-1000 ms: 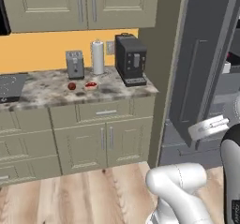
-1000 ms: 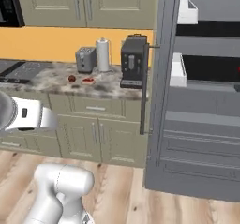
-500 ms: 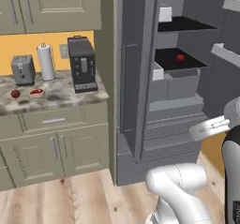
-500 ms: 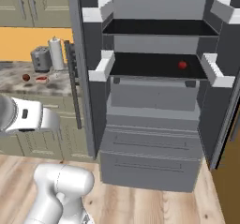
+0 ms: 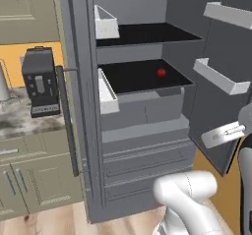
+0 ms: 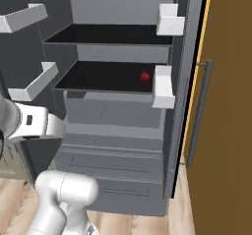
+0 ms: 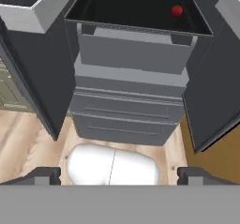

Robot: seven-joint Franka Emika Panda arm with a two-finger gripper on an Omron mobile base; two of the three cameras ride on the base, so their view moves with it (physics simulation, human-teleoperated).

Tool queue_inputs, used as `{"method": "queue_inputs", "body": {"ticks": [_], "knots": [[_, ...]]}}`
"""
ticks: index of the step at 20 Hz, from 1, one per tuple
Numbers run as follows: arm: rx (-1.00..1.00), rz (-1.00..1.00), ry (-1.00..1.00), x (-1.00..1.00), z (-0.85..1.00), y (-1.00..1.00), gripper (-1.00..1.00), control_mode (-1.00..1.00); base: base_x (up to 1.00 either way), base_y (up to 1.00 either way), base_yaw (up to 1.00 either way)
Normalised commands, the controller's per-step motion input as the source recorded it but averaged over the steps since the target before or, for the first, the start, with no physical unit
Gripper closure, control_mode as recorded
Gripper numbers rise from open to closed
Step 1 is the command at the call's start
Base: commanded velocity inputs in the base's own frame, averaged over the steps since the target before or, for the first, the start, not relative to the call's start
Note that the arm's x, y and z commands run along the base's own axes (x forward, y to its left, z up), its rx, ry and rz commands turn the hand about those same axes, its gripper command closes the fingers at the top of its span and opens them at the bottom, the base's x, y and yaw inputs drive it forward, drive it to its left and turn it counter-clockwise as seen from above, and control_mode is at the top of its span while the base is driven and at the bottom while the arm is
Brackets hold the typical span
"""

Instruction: Open the fridge, remove the apple, tomato, and steak, and place them on any counter.

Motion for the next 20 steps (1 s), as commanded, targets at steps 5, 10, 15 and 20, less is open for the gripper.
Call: {"method": "queue_inputs", "body": {"ticks": [5,10,15,20], "knots": [[0.00,0.00,0.00,0.00,0.00,0.00,-1.00,1.00,0.81,-0.03,0.00],[0.00,0.00,0.00,0.00,0.00,0.00,-1.00,1.00,0.84,-0.07,0.00],[0.00,0.00,0.00,0.00,0.00,0.00,-1.00,1.00,0.73,-0.40,0.01],[0.00,0.00,0.00,0.00,0.00,0.00,-1.00,1.00,0.69,-0.32,0.03]]}}
